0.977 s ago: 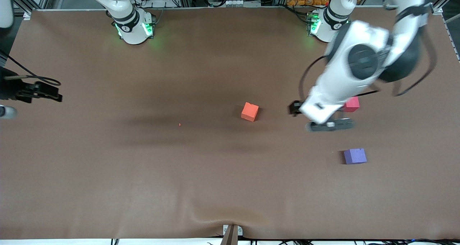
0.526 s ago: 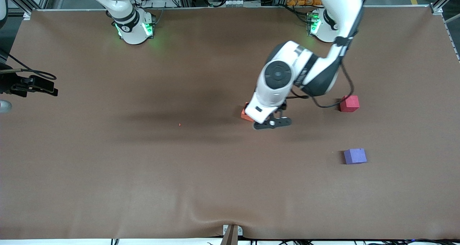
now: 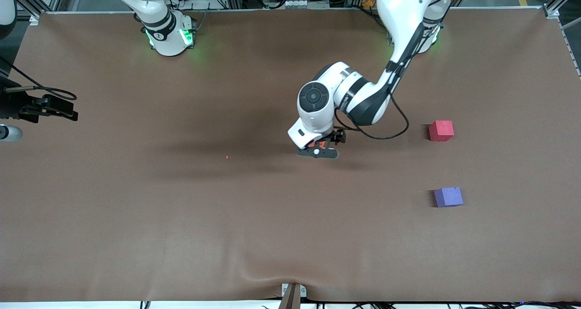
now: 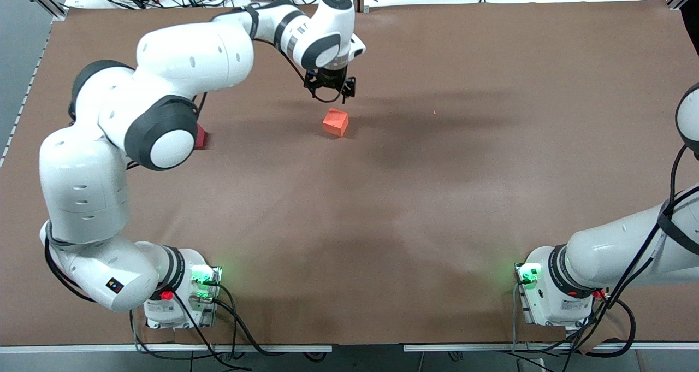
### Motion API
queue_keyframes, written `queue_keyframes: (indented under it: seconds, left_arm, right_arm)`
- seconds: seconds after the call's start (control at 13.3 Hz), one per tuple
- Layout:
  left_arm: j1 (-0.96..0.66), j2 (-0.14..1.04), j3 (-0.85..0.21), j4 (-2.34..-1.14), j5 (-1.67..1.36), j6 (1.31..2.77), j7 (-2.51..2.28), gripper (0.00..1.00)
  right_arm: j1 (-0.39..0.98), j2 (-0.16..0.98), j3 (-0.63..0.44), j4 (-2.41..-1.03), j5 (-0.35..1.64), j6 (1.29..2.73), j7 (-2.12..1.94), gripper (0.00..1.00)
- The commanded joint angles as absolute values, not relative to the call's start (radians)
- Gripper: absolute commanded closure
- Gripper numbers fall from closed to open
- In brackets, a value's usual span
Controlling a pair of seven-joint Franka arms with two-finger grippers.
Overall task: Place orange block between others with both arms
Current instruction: 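Grasp the orange cube with the left gripper, then carry the orange cube with the left gripper between the pink and blue cubes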
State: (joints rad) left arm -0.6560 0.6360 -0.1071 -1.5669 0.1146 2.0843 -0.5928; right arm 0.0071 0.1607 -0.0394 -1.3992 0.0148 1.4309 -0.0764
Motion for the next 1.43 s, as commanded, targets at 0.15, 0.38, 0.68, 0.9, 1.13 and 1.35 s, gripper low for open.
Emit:
queue_keyframes:
  seconds: [0.15, 0.38, 0.68, 0.9, 1.13, 1.35]
  left_arm:
    - [-0.643, 0.678, -0.135, -1.591, 0.091, 2.145, -0.462, 0.0]
    - [-0.638, 0.672, -0.137, -1.634, 0.074, 2.143, -0.43, 0.0]
    - [-0.64, 0.675, -0.153, -1.643, 0.026, 2.144, -0.431, 0.0]
    - [-0.637, 0.678, -0.15, -1.64, 0.031, 2.145, -0.426, 0.25]
    - [-0.629, 0.68, -0.144, -1.635, 0.032, 2.143, -0.426, 0.83]
    - [-0.563, 0.661, -0.141, -1.635, 0.04, 2.135, -0.425, 1.0]
  right_arm:
    - [0.021, 0.149, -0.035, -1.391, -0.005, 1.388, -0.084, 0.0]
    - [0.023, 0.147, -0.035, -1.358, -0.002, 1.309, -0.084, 0.0]
    - [0.026, 0.149, -0.037, -1.355, 0.003, 1.307, -0.084, 0.0]
    - [0.015, 0.147, -0.048, -1.355, 0.003, 1.307, -0.086, 0.0]
    - [0.017, 0.147, -0.045, -1.355, 0.0, 1.307, -0.084, 0.0]
    - [0.017, 0.147, -0.046, -1.355, -0.002, 1.308, -0.084, 0.0]
